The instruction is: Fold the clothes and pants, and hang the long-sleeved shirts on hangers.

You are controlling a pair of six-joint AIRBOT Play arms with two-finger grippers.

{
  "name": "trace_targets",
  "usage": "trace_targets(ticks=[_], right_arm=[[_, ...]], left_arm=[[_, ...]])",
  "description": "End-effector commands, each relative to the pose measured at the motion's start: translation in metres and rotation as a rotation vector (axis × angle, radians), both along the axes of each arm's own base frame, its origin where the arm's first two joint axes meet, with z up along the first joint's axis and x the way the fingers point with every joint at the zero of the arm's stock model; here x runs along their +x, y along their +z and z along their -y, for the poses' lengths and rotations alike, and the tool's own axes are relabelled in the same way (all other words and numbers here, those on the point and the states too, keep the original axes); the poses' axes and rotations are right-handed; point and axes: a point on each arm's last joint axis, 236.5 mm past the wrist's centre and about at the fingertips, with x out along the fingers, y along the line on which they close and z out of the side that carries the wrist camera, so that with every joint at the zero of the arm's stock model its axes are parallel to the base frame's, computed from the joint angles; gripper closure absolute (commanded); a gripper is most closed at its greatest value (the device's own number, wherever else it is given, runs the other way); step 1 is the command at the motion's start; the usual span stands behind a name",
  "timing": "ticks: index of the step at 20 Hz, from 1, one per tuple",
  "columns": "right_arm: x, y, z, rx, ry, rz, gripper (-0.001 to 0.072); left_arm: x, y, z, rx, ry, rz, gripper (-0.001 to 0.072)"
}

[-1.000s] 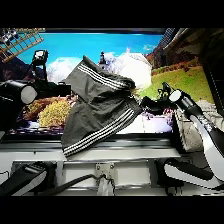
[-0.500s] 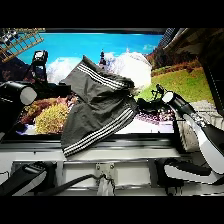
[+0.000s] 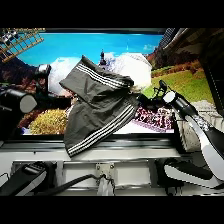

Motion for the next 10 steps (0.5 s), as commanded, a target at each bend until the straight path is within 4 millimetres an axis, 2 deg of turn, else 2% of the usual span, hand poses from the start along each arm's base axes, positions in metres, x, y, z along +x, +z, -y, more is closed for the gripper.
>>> trace_targets(ticks=[1, 2, 4, 6, 10], right_arm=[[0.017, 0.02, 0.003, 0.015, -0.057, 0.085, 0.0687], [0.017, 0.02, 0.002, 0.016, -0.055, 0.083, 0.0688], [0.015, 0.02, -0.003, 0.016, -0.042, 0.083, 0.0688], [0.015, 0.02, -0.005, 0.013, -0.029, 0.087, 0.0687], [0.01, 0.018, -0.007, 0.009, -0.003, 0.076, 0.0687]], left_arm=[[-0.062, -0.028, 0.009, -0.11, 0.044, -0.15, 0.0486], [-0.079, -0.036, 0.009, -0.135, 0.065, -0.185, 0.0476], [-0.112, -0.052, 0.003, -0.134, 0.092, -0.279, 0.034], [-0.138, -0.063, -0.005, -0.104, 0.087, -0.356, 0.0341], [-0.157, -0.073, -0.007, -0.092, 0.077, -0.428, 0.034]])
